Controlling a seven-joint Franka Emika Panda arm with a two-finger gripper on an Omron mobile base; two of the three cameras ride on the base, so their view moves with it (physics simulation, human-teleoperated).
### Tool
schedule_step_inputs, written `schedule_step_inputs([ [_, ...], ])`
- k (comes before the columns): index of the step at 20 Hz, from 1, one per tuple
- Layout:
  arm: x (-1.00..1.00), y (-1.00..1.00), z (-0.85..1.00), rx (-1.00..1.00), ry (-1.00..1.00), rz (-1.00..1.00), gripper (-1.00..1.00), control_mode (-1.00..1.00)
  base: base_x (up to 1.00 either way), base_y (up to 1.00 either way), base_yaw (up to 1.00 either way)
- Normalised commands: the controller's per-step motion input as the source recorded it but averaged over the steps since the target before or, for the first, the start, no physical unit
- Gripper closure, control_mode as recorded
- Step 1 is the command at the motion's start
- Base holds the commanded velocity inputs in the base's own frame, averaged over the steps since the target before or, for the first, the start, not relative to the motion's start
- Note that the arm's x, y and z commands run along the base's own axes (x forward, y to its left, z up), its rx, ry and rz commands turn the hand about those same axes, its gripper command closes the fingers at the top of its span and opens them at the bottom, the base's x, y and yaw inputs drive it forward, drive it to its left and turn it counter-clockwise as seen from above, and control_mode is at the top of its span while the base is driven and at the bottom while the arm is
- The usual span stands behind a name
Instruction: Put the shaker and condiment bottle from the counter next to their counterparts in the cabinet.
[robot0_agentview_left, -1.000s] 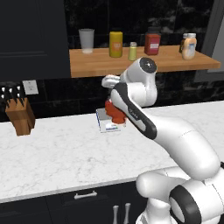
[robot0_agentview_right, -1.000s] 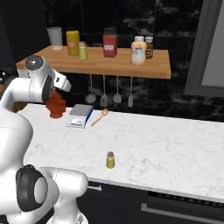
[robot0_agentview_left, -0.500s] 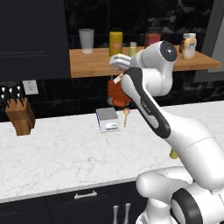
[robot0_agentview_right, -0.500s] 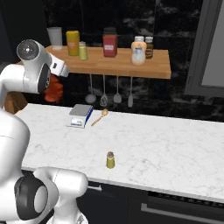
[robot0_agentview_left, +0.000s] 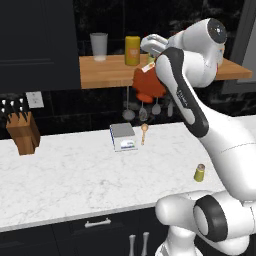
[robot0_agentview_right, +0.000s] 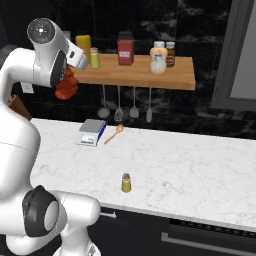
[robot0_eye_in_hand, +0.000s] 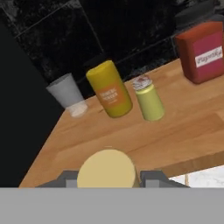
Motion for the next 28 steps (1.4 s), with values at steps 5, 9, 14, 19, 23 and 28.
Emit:
schedule_step_inputs([
  [5,0.0,-0.53,0.49,0.0,-0.01,-0.05,1.0,-1.0,0.0,0.0,0.0],
  [9,0.08,-0.39,0.58,0.0,-0.02,-0.03,1.0,-1.0,0.0,0.0,0.0],
  [14,0.06,-0.21,0.41,-0.03,0.0,0.0,1.0,-1.0,0.0,0.0,0.0],
  [19,0.04,-0.27,0.21,-0.09,0.0,0.0,1.0,-1.0,0.0,0.0,0.0],
  [23,0.07,-0.32,0.13,-0.12,0.0,0.0,1.0,-1.0,0.0,0.0,0.0],
  [28,0.29,-0.24,0.02,-0.08,0.0,0.0,1.0,-1.0,0.0,0.0,0.0],
])
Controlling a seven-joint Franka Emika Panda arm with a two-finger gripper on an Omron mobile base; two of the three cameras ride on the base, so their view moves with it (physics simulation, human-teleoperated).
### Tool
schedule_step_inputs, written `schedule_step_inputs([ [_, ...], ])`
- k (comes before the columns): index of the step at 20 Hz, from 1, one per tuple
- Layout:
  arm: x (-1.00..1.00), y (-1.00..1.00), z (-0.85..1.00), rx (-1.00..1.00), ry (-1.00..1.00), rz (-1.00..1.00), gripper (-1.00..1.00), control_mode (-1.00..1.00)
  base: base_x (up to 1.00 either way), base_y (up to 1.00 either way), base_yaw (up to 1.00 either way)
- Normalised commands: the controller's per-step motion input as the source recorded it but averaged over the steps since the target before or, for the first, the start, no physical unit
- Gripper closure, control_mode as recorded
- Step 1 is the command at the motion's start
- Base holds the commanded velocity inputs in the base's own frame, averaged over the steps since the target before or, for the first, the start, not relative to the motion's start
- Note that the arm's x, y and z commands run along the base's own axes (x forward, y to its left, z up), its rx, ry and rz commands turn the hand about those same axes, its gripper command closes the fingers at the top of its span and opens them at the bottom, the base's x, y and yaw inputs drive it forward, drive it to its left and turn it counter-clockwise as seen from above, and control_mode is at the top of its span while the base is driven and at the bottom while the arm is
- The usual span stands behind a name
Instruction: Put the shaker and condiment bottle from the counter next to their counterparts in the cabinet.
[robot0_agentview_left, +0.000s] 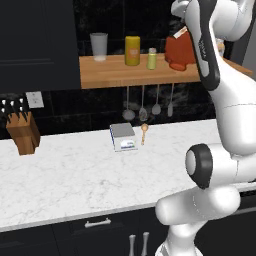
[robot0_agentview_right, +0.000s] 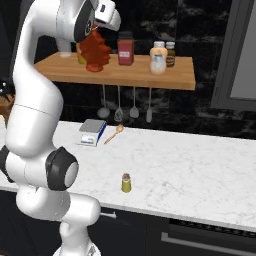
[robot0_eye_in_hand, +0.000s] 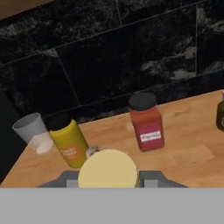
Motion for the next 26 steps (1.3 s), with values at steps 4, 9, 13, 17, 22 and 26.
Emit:
schedule_step_inputs([
  [4,0.43,-0.26,0.0,-0.07,0.0,0.0,1.0,-1.0,0.0,0.0,0.0],
  [9,0.5,-0.22,0.0,-0.05,0.0,0.0,1.0,-1.0,0.0,0.0,0.0],
  [13,0.43,-0.27,0.0,-0.02,0.04,0.0,1.0,-1.0,0.0,0.0,0.0],
  [17,0.32,-0.22,0.0,-0.02,0.11,0.0,1.0,-1.0,0.0,0.0,0.0],
  [22,0.19,-0.21,0.01,0.0,0.14,0.0,1.0,-1.0,0.0,0.0,0.0],
  [26,0.27,-0.16,0.08,0.0,0.14,0.0,1.0,-1.0,0.0,0.0,0.0],
])
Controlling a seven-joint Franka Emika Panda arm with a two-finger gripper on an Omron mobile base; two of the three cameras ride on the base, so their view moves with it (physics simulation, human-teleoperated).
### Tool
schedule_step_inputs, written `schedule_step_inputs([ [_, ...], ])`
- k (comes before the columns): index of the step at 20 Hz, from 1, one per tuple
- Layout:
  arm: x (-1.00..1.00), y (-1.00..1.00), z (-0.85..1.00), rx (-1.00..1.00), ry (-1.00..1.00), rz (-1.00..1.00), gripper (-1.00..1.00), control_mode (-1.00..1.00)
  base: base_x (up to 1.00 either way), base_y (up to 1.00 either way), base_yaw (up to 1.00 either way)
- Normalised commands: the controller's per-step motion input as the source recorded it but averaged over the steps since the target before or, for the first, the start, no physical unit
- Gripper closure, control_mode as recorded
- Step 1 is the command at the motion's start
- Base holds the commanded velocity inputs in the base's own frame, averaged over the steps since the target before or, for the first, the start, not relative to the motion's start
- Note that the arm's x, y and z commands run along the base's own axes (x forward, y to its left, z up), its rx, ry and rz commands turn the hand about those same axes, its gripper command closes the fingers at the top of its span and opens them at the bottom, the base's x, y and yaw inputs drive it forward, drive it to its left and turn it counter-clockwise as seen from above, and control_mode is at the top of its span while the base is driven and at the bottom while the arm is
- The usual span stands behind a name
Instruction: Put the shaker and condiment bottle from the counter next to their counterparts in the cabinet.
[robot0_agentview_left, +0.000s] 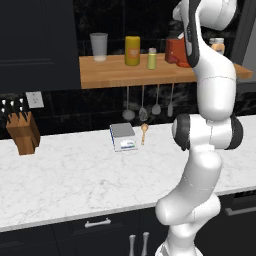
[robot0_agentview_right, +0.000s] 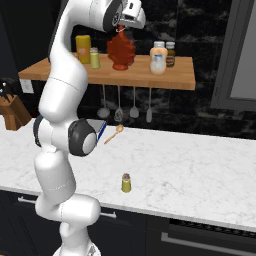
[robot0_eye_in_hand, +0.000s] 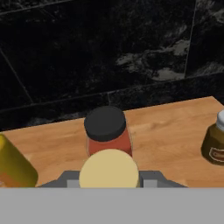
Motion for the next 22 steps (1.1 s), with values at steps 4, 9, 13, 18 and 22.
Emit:
schedule_step_inputs([
  [4,0.34,-0.16,0.02,-0.01,0.1,0.0,1.0,-1.0,0.0,0.0,0.0],
  [9,0.28,-0.18,0.0,-0.02,0.06,0.0,1.0,-1.0,0.0,0.0,0.0],
  [13,0.24,-0.16,0.0,-0.01,0.04,0.0,1.0,-1.0,0.0,0.0,0.0],
  [18,0.26,-0.09,0.03,0.0,0.01,0.0,1.0,-1.0,0.0,0.0,0.0],
  [22,0.24,0.0,0.01,-0.02,0.01,0.0,1.0,-1.0,0.0,0.0,0.0],
])
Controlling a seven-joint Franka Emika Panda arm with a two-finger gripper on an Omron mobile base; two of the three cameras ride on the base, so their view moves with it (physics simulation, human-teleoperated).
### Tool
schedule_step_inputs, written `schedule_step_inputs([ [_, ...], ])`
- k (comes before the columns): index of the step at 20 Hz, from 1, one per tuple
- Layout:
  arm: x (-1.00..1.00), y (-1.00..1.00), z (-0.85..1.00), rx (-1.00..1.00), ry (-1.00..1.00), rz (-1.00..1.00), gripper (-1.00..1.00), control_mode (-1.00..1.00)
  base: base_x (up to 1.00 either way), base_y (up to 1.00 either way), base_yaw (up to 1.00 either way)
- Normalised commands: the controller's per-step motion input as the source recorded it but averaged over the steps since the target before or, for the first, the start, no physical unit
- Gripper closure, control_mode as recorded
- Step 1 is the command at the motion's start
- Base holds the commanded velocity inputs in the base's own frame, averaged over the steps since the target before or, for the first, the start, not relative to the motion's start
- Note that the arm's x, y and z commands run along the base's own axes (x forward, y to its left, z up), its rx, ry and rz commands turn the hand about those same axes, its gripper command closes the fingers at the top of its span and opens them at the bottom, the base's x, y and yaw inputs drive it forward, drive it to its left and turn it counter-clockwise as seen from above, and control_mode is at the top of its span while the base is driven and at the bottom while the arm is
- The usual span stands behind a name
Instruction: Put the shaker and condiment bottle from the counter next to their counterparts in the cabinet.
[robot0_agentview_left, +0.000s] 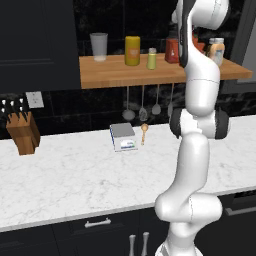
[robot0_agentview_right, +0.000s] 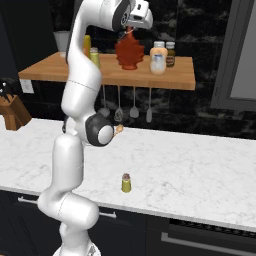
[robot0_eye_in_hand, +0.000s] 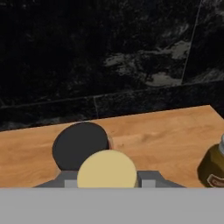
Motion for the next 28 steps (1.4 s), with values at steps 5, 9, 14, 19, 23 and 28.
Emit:
schedule_step_inputs([
  [5,0.2,0.0,0.0,-0.03,0.0,0.0,1.0,-1.0,0.0,0.0,0.0],
  [9,0.31,-0.01,0.0,-0.02,0.0,0.02,1.0,-1.0,0.0,0.0,0.0],
  [14,0.35,-0.01,0.0,0.0,0.0,0.05,1.0,-1.0,0.0,0.0,0.0],
  [19,0.27,-0.1,0.0,0.0,0.0,0.12,1.0,-1.0,0.0,0.0,0.0],
  [23,0.19,-0.12,0.0,0.0,0.0,0.14,1.0,-1.0,0.0,0.0,0.0],
  [28,0.05,-0.15,0.0,0.0,0.02,0.12,-1.0,-1.0,0.0,0.0,0.0],
])
